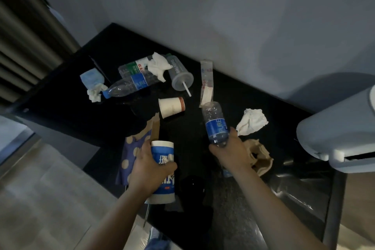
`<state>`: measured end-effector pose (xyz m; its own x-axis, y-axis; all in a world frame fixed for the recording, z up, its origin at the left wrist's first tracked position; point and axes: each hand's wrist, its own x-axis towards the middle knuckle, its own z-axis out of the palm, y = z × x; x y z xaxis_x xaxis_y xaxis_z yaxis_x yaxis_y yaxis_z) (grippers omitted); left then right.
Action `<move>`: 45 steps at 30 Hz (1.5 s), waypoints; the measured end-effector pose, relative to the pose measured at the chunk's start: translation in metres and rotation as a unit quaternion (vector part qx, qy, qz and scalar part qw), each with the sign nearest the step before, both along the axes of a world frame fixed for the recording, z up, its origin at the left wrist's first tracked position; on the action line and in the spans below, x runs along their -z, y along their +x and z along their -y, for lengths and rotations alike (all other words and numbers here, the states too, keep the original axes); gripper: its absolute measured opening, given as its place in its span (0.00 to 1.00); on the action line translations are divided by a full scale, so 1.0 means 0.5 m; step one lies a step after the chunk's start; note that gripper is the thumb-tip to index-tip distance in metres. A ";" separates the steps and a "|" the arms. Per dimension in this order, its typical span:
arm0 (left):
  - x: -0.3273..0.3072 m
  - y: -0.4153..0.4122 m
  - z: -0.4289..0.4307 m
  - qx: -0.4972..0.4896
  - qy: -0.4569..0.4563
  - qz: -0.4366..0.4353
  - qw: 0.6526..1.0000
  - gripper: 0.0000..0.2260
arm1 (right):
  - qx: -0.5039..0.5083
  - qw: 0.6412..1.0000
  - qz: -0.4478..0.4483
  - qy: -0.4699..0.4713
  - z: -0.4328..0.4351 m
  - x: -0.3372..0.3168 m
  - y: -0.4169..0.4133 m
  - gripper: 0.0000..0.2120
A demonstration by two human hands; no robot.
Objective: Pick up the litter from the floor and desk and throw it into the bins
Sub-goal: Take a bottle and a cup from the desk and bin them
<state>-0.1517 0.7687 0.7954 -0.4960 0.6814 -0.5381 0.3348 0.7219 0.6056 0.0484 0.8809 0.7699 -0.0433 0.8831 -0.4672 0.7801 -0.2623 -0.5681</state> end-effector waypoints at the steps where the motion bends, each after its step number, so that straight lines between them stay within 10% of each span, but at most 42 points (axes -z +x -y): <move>1: -0.010 -0.005 0.006 0.001 0.012 0.007 1.000 0.40 | 0.015 0.999 -0.029 0.019 0.011 -0.017 0.002 0.39; 22: -0.239 -0.110 0.117 0.210 0.198 0.095 0.953 0.33 | 0.187 0.964 -0.103 0.160 0.360 -0.285 -0.044 0.29; 45: -0.324 0.336 0.284 0.451 0.186 0.226 0.844 0.29 | 0.489 0.846 -0.076 0.200 0.797 -0.337 0.292 0.26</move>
